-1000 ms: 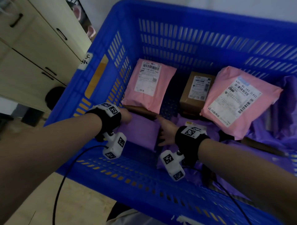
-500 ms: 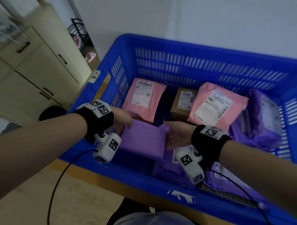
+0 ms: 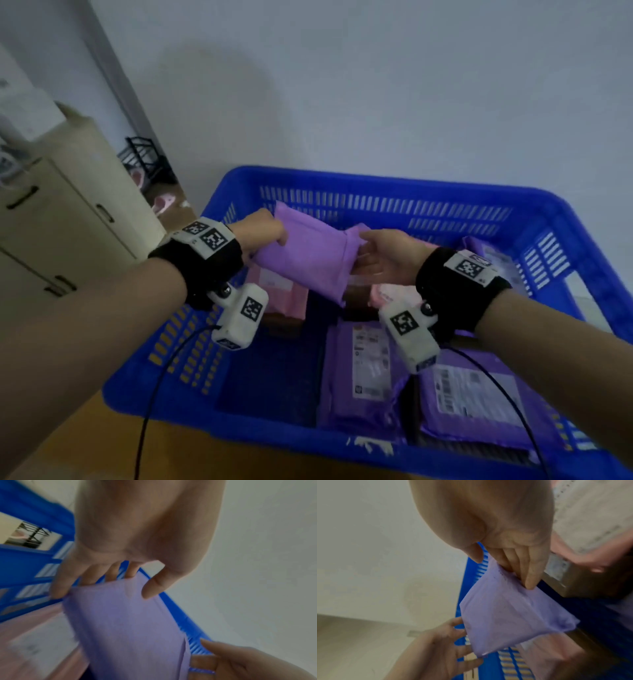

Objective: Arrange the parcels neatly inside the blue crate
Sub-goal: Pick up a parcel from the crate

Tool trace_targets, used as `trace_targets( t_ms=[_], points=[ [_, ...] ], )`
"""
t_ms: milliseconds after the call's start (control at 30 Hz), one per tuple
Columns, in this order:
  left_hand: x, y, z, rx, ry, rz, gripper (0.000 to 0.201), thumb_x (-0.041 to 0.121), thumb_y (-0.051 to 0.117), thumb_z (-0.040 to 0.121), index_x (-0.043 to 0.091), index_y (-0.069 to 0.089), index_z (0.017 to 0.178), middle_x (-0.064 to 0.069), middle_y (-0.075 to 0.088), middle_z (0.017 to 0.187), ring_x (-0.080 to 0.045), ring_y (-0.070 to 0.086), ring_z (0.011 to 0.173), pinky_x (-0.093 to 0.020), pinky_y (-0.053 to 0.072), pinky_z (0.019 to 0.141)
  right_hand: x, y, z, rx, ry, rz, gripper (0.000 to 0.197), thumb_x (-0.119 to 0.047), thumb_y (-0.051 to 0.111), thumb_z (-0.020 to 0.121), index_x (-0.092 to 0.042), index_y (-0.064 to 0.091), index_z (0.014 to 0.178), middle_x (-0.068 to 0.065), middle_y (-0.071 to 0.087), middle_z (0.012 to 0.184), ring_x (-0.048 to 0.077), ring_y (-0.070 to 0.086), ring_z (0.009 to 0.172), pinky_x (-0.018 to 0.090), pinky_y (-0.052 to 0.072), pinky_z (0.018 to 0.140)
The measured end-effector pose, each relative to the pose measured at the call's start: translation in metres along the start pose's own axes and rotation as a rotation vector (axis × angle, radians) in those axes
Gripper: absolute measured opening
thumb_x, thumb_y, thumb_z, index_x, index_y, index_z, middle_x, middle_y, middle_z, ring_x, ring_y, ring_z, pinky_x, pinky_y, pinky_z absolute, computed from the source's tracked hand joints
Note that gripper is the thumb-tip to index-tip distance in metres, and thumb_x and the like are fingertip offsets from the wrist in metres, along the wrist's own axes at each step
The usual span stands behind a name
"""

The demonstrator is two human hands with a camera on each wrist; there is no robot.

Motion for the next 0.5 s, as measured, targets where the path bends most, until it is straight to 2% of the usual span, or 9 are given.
trace_targets(
  t_ms=[133,200,233,267,333,400,467,500],
  points=[
    [0.037,-0.01,0.004,0.069,0.135,-0.199,0.043,0.008,0.057,0.072,0.008,0.048,0.114,-0.01,0.05,0.105,-0.024,0.048,0.09,-0.029,0.04,0.068,-0.047,-0.015,-0.008,0.11,-0.229,0.031,0.026,-0.031,0.042,0.096,-0.012,0.054,0.083,0.007,0.055,0.083,0.018,0.054,0.075,0.027,0.043,0.067],
    [0.056,-0.014,0.007,0.107,0.198,-0.288,0.044,0.005,0.055,0.076,0.009,0.051,0.119,-0.008,0.052,0.109,-0.024,0.05,0.095,-0.027,0.04,0.067,-0.064,-0.022,-0.012,0.199,-0.369,0.028,0.02,-0.027,0.045,0.095,-0.013,0.058,0.088,0.004,0.058,0.086,0.017,0.054,0.078,0.028,0.039,0.069],
    [0.064,-0.016,0.009,0.122,0.237,-0.324,0.035,0.003,0.053,0.078,0.009,0.056,0.112,-0.008,0.053,0.105,-0.024,0.052,0.093,-0.025,0.039,0.065,-0.07,-0.024,-0.015,0.24,-0.427,0.026,0.019,-0.025,0.045,0.094,-0.013,0.06,0.093,0.005,0.06,0.089,0.017,0.055,0.081,0.028,0.037,0.07],
    [0.072,-0.018,0.008,0.137,0.274,-0.345,0.023,0.001,0.052,0.078,0.01,0.059,0.098,-0.009,0.054,0.097,-0.023,0.052,0.086,-0.025,0.038,0.062,-0.074,-0.026,-0.018,0.27,-0.471,0.028,0.02,-0.023,0.046,0.093,-0.012,0.062,0.097,0.005,0.062,0.093,0.017,0.056,0.084,0.029,0.036,0.07],
    [0.085,-0.022,0.008,0.176,0.325,-0.38,0.005,0.005,0.054,0.07,0.009,0.055,0.074,-0.01,0.05,0.077,-0.021,0.047,0.069,-0.023,0.032,0.055,-0.079,-0.029,-0.02,0.295,-0.523,0.033,0.024,-0.019,0.045,0.092,-0.01,0.065,0.102,0.007,0.064,0.097,0.016,0.057,0.09,0.031,0.036,0.074],
    [0.093,-0.024,0.009,0.197,0.361,-0.431,0.01,0.011,0.053,0.061,0.011,0.043,0.061,-0.007,0.042,0.069,-0.018,0.041,0.063,-0.024,0.031,0.056,-0.08,-0.032,-0.019,0.311,-0.553,0.048,0.03,-0.013,0.043,0.092,-0.006,0.066,0.109,0.007,0.063,0.1,0.016,0.056,0.095,0.032,0.035,0.078],
    [0.093,-0.023,0.017,0.18,0.365,-0.463,0.021,0.015,0.054,0.064,0.017,0.034,0.06,-0.005,0.041,0.073,-0.02,0.043,0.07,-0.029,0.033,0.063,-0.079,-0.037,-0.018,0.325,-0.58,0.047,0.034,-0.009,0.042,0.09,-0.008,0.065,0.115,0.006,0.064,0.111,0.018,0.054,0.105,0.032,0.036,0.081],
    [0.092,-0.023,0.025,0.161,0.361,-0.472,0.02,0.019,0.053,0.064,0.018,0.034,0.061,-0.005,0.041,0.073,-0.021,0.044,0.072,-0.03,0.033,0.062,-0.08,-0.039,-0.018,0.321,-0.598,0.028,0.039,-0.006,0.041,0.087,-0.011,0.064,0.119,0.004,0.063,0.118,0.019,0.053,0.112,0.033,0.036,0.085]
  ],
)
Point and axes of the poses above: each hand's wrist, its own z-axis towards the middle knuckle, its own y-axis out of the palm, x = y × z, the point moved 4 cm from there along z, towards the middle knuckle
